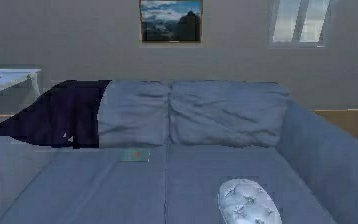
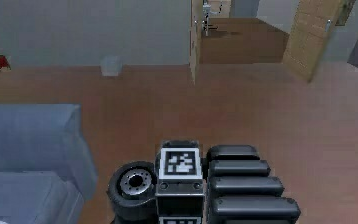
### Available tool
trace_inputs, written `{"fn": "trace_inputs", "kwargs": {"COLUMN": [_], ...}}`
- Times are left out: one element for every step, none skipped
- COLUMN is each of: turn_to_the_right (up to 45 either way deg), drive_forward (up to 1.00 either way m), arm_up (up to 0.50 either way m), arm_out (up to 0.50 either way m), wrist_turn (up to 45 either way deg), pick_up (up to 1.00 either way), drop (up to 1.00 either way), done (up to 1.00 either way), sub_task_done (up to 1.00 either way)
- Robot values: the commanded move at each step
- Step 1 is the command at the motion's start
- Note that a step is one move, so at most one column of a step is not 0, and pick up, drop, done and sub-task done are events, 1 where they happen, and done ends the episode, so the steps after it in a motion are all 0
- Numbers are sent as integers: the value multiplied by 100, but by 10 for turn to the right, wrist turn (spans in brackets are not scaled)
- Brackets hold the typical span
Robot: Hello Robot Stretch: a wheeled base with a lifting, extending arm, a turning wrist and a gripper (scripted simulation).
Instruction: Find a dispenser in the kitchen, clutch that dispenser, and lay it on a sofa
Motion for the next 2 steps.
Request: {"fn": "trace_inputs", "kwargs": {"turn_to_the_right": [390, -450], "drive_forward": [0, 0], "arm_up": [0, 0], "arm_out": [0, 0], "wrist_turn": [0, 0], "pick_up": [0, 0], "drop": [0, 0], "done": [0, 0], "sub_task_done": [0, 0]}}
